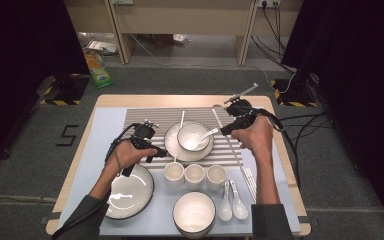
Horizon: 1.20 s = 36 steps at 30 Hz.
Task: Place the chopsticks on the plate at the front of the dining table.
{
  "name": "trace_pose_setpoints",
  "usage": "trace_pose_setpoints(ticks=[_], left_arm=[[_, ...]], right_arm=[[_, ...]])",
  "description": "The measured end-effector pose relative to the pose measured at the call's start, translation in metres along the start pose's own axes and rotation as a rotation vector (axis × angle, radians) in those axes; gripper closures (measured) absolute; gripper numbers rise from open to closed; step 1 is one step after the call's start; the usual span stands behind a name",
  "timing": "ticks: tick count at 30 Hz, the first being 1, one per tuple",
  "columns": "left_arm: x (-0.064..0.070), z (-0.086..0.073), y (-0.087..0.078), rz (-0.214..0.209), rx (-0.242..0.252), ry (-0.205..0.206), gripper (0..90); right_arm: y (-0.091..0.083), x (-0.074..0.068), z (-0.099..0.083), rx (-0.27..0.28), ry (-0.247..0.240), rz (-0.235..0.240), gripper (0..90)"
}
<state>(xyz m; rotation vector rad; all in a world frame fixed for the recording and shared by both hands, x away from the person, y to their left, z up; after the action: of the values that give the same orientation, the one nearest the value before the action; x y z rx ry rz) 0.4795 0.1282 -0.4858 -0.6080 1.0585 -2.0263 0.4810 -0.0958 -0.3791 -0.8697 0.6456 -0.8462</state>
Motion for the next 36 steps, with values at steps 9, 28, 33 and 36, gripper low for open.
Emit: trace_pose_setpoints(ticks=[9,28,33,36], left_arm=[[0.001,-0.001,-0.004,-0.013,0.010,-0.001,26.0],[0.008,0.004,-0.016,-0.041,0.043,0.006,26.0],[0.013,0.009,-0.023,-0.065,0.064,0.007,26.0],[0.017,0.011,-0.026,-0.082,0.075,0.005,26.1]], right_arm=[[0.011,-0.030,0.022,0.012,-0.031,0.046,84.5],[0.036,-0.088,0.059,0.025,-0.073,0.141,84.5],[0.043,-0.101,0.067,0.027,-0.079,0.166,84.5],[0.047,-0.107,0.071,0.028,-0.077,0.176,84.5]])
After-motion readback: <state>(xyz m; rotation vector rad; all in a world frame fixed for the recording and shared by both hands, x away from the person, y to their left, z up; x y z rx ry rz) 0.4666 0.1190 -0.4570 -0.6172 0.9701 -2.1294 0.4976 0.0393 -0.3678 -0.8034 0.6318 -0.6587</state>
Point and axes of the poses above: each handheld gripper's, and its own axes: y roughly forward along the jaws, z roughly out of its top, x roughly to its right, the point moved 10 cm from there along y, roughly forward along the jaws, and after that the axes turned 7 degrees about y, right-handed, at the moved point
